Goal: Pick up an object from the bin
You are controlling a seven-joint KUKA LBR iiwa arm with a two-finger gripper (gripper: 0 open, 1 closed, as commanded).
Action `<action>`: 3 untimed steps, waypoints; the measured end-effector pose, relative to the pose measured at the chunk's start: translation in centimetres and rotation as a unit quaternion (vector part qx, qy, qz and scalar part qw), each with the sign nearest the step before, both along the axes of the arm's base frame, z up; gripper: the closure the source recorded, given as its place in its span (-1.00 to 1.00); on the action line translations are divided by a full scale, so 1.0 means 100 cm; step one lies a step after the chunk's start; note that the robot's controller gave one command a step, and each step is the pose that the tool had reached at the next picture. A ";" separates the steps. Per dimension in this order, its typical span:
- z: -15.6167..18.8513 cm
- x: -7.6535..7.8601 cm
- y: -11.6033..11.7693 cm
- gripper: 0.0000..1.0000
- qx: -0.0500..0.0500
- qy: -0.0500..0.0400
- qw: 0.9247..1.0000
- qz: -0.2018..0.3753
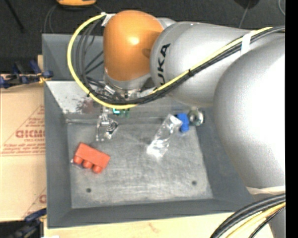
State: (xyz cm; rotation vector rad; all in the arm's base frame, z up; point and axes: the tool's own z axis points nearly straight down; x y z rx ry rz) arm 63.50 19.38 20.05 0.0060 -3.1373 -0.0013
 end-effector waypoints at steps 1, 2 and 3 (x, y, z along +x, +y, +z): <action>-0.125 -0.052 -0.016 -1.00 0.000 -0.002 0.998 -0.064; -0.121 -0.050 -0.015 1.00 0.001 -0.004 0.998 -0.065; 0.063 -0.046 -0.008 1.00 0.002 -0.008 0.998 -0.063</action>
Offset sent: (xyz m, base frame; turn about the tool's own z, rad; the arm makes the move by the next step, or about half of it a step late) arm -0.0515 -0.0145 -0.1217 0.1287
